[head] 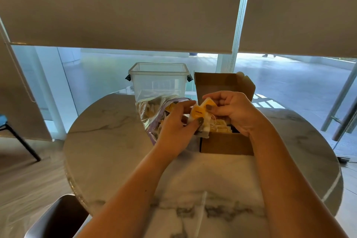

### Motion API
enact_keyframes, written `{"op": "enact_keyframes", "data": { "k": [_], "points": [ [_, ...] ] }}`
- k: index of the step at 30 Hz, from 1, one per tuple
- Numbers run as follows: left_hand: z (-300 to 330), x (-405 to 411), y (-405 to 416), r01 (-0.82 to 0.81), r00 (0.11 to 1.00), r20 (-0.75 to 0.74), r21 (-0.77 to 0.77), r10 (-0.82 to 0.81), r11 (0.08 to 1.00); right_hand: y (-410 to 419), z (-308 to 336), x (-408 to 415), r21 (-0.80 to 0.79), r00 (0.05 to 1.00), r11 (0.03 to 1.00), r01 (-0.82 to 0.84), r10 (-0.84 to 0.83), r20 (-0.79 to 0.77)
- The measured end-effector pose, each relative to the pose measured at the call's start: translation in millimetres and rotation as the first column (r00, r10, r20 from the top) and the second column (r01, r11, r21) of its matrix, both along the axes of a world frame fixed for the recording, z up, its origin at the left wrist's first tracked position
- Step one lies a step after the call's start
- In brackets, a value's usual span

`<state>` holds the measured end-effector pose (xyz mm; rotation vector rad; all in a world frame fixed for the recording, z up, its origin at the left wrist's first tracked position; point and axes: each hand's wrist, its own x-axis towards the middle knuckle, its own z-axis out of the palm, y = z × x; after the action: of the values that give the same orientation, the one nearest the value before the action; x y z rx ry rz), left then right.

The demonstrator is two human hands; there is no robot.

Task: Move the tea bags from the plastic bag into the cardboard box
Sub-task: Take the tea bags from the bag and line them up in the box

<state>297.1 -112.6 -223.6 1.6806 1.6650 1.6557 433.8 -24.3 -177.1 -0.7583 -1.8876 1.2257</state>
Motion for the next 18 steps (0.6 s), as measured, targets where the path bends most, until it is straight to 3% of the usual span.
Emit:
{"op": "enact_keyframes", "data": {
  "k": [3,8,13,18],
  "points": [
    [0,-3,2,-0.002,0.997,0.076,-0.009,0.002,1.000,4,1,5,-0.062,0.999,0.997,0.036,-0.037,-0.009],
    [1,-4,1,-0.030,0.993,0.113,0.003,0.030,1.000,15,2,19,-0.085,0.966,0.964,0.250,-0.254,-0.040],
    [1,-3,3,-0.018,0.990,0.137,0.011,0.017,1.000,31,0,36,0.144,0.823,0.815,0.561,-0.568,0.010],
    [-3,-4,3,0.048,0.993,0.105,-0.037,-0.044,0.998,42,-8,47,0.369,0.752,0.744,0.557,-0.641,0.155]
  ]
}}
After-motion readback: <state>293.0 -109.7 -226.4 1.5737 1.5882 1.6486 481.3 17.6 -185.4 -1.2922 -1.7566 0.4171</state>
